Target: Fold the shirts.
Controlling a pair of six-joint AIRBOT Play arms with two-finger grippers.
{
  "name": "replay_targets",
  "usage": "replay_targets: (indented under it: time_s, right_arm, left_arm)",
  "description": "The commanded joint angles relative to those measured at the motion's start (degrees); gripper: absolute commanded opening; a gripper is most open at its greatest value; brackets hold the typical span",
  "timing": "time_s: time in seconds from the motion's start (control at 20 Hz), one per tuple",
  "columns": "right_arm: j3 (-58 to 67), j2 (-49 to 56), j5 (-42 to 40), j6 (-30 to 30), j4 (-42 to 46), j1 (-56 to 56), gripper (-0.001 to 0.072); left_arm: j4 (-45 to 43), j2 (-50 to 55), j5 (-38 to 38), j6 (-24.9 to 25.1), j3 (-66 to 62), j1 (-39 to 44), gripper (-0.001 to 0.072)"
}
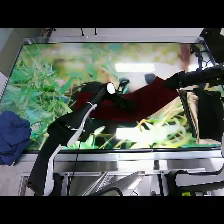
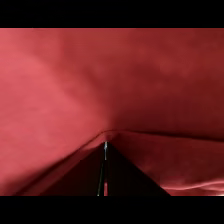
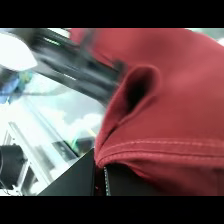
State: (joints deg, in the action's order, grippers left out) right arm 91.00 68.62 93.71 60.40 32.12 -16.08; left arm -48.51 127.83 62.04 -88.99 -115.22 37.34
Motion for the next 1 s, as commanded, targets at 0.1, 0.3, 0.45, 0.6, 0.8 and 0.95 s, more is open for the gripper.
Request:
replay_targets:
  time_s: [0.1,0.3,0.45,0.6,0.8,0.95]
  right_arm:
    - [2.6,-0.6,1.3,2.5,0.9,0.1,0.0020]
    - [2.6,-0.4,0.9,4.2,1.4,2.1,0.0020]
    - [2.5,-0.4,-3.0,5.9,2.3,8.7,0.0020]
    - [2.5,0.8,-11.7,7.4,4.1,19.3,0.0020]
    - [2.5,7.3,-28.7,8.4,4.1,35.4,0.0021]
    - [2.5,15.9,-47.9,7.3,4.0,46.9,0.0110]
  left_arm:
    - [11.2,2.6,-7.1,1.0,-3.0,4.6,0.0015]
    - [11.2,-6.4,6.1,4.1,-4.0,-2.2,0.0015]
    - [11.0,-18.3,12.8,6.0,0.3,-12.4,0.0015]
    - [11.2,-25.6,20.8,6.0,-2.0,-23.0,0.0015]
    - [11.1,-34.6,20.5,6.1,0.8,-32.6,0.0015]
    - [11.1,-39.3,19.9,9.6,5.9,-36.0,0.0015]
